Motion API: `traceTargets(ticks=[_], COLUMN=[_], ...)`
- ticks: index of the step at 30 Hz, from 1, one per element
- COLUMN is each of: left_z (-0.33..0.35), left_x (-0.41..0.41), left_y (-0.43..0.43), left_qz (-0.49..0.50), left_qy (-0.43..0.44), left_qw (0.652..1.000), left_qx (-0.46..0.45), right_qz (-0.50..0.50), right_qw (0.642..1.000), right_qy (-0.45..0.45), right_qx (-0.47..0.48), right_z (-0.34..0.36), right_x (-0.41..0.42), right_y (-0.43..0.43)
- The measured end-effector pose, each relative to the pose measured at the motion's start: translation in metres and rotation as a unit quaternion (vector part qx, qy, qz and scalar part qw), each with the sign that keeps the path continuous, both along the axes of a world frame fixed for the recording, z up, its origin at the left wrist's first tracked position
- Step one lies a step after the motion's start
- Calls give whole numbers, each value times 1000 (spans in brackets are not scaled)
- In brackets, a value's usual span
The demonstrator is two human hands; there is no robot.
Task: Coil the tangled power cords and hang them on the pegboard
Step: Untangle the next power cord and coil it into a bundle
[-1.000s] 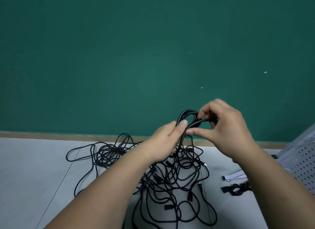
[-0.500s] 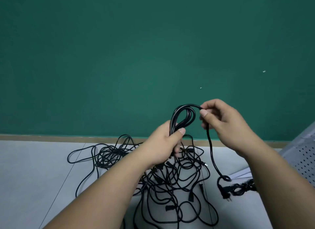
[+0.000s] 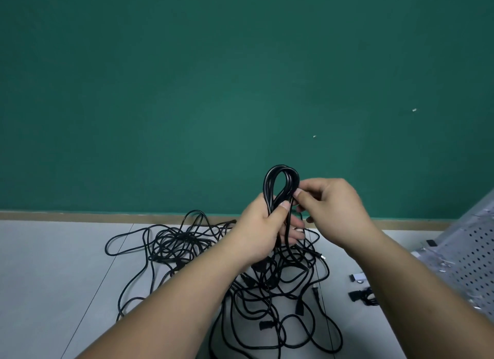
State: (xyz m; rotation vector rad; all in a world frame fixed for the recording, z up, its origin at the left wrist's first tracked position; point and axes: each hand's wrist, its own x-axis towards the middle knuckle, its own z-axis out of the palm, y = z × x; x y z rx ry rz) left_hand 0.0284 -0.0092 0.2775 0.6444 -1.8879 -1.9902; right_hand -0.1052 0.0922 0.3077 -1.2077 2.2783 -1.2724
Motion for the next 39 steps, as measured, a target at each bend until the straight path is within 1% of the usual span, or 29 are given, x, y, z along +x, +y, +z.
traceTargets(ticks=[3,5,7,8,11,13,15,17,20,21,24,26,27,29,31,32,34,36,37,39], left_z=[0,-2,-1,1,5,6,7,12,22,23,21,23,25,23,17,14,12,15,18,22], left_x=[3,4,3,2,2,5,9,10,11,11,13,15,16,16,15,14,11,7,6,5], left_y=[-4,-6,-7,-6,-4,-4,-4,-3,-1,-1,1,3,3,0,-3,-3,-2,-4,-7,-17], left_qz=[-8,-11,-17,-27,-84,-117,-138,-141,-124,-122,-130,-151,-157,-157,-140,-120,-71,-16,14,82], left_qy=[-1,-13,-33,-37,-57,-79,-69,-30,37,53,80,68,46,-15,-47,-51,-33,10,31,55], left_qw=[1000,999,995,992,980,973,978,987,991,989,982,980,982,987,986,986,992,998,998,995], left_qx=[2,-40,-97,-115,-173,-182,-143,-75,33,61,113,113,92,2,-82,-102,-95,-66,-52,-14], right_qz=[22,29,30,28,21,-4,-18,-17,11,14,12,5,0,-4,4,11,27,66,95,160], right_qw=[999,999,998,998,999,998,999,1000,982,974,967,972,977,983,988,990,991,983,978,965], right_qy=[1,-17,-48,-46,33,35,23,-5,-126,-151,-152,-112,-78,-15,6,-1,-61,-155,-185,-193], right_qx=[25,31,17,15,37,44,26,-25,-142,-168,-205,-206,-200,-181,-156,-142,-118,-72,-30,79], right_z=[-1,-1,3,5,9,8,6,6,11,12,13,10,8,4,-2,-5,-5,-3,-5,-8], right_x=[-3,-2,4,7,13,10,5,3,5,7,11,11,10,9,7,5,4,5,5,5], right_y=[2,0,-2,-2,-1,0,-1,-4,-7,-8,-9,-8,-8,-7,-8,-9,-11,-10,-9,-5])
